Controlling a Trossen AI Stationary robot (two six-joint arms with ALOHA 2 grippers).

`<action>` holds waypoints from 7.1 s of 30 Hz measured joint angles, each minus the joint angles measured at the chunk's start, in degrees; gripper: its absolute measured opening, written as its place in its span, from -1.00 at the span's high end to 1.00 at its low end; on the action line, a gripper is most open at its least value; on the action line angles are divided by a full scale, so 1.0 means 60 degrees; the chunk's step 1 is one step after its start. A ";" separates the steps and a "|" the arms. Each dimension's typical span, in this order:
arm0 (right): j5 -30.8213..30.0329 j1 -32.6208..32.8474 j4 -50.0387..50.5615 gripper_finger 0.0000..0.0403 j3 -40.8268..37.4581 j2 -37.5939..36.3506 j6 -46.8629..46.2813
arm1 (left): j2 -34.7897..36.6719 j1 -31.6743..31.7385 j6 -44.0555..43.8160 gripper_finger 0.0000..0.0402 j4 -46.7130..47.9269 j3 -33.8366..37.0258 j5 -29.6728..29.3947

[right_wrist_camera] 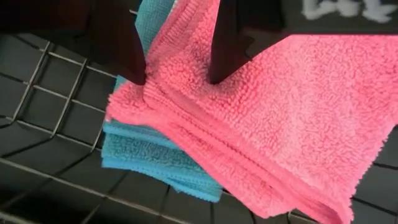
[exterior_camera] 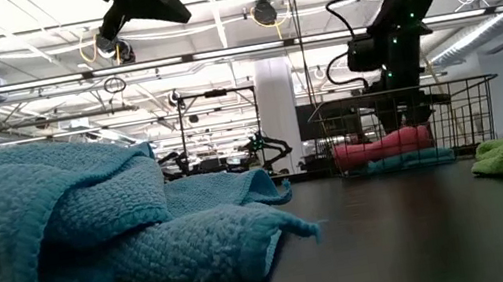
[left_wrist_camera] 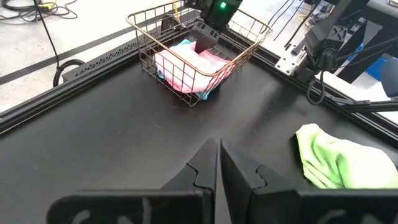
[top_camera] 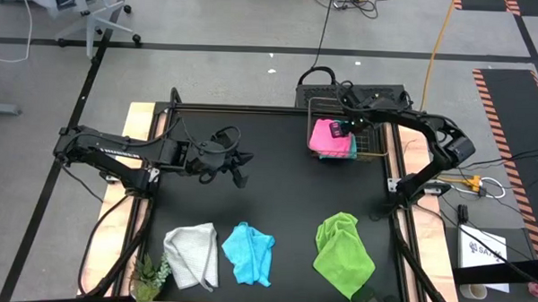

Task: Fold microfiber towels
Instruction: Put the folded pink towel into the gold wire basket, then fold the gray towel

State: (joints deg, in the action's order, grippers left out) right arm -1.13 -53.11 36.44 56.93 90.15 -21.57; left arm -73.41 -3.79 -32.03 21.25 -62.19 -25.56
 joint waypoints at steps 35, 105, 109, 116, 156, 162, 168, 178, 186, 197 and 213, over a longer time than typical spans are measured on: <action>-0.0342 -0.0084 0.0049 0.99 0.0015 -0.0612 0.1074 | 0.0000 0.0000 0.0011 0.89 -0.0010 0.0000 -0.0004; 0.1212 0.4420 0.2893 0.37 0.2430 -0.1499 0.4191 | -0.0462 -0.0003 -0.2359 0.90 0.3083 0.0004 0.0048; 0.1202 0.5233 0.2134 0.37 0.2430 -0.1548 0.3757 | -0.1048 -0.0229 -0.2724 0.90 0.3192 0.0000 0.0267; 0.1186 0.6079 0.1269 0.37 0.2430 -0.1548 0.3153 | -0.1859 -0.0584 -0.4086 0.90 0.4007 0.0000 0.0819; 0.1155 0.6306 0.0890 0.37 0.2422 -0.1545 0.3460 | -0.2742 -0.4558 -0.2322 0.13 0.5939 -0.0004 0.3354; 0.1155 0.6306 0.0866 0.37 0.2422 -0.1541 0.3469 | -0.2903 -0.4473 -0.1844 0.13 0.5689 0.0070 0.2996; 0.1155 0.6306 0.0822 0.37 0.2422 -0.1541 0.3555 | -0.2877 -0.4397 -0.1852 0.13 0.4864 0.0603 0.3737; 0.1154 0.6303 0.0824 0.37 0.2422 -0.1541 0.3567 | -0.2871 -0.4386 -0.2039 0.13 0.3574 0.1526 0.3854; 0.0615 0.6303 0.0821 0.37 0.2422 -0.1541 0.3553 | -0.2573 -0.4074 -0.2681 0.56 0.3664 0.1519 0.3787; 0.0645 0.6303 0.0789 0.37 0.2422 -0.1541 0.3454 | -0.0729 -0.3354 -0.3525 0.97 0.4243 0.1478 0.2441; 0.0716 0.6378 -0.0116 0.37 0.2422 -0.1541 0.3257 | 0.2406 -0.2475 -0.2660 0.99 0.2895 0.0714 -0.3379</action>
State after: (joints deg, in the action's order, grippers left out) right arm 3.17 -14.84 35.74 71.46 80.90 -2.02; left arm -58.97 -18.64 -47.99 38.62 -57.91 -45.83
